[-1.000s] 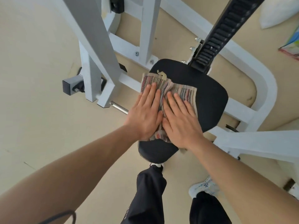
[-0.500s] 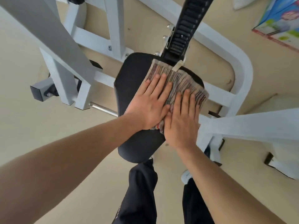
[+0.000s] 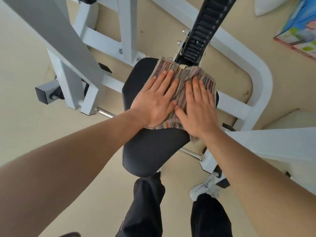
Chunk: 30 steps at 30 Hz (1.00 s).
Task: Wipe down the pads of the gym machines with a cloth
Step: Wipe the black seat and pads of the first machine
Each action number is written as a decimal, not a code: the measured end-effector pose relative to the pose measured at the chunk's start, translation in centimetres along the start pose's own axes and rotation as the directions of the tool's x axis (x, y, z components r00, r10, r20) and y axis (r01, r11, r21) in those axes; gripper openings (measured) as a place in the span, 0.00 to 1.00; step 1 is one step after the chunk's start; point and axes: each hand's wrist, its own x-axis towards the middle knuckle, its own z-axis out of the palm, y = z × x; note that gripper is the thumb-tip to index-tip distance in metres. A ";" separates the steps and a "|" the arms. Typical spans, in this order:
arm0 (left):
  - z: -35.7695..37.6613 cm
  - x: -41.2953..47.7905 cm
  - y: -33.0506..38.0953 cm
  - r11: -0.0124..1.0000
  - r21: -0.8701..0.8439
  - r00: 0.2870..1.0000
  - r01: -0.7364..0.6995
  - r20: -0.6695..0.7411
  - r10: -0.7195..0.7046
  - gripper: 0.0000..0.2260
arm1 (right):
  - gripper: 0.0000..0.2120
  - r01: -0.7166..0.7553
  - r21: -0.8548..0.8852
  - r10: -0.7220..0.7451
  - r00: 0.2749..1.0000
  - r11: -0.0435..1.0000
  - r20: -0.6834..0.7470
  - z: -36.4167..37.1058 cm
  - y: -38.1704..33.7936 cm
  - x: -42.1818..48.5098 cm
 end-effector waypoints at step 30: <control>-1.6 8.2 -1.6 0.998 0.060 0.993 -0.001 -0.117 0.008 0.21 | 0.27 -0.171 0.151 0.190 0.974 0.974 -0.121 -1.0 1.9 4.1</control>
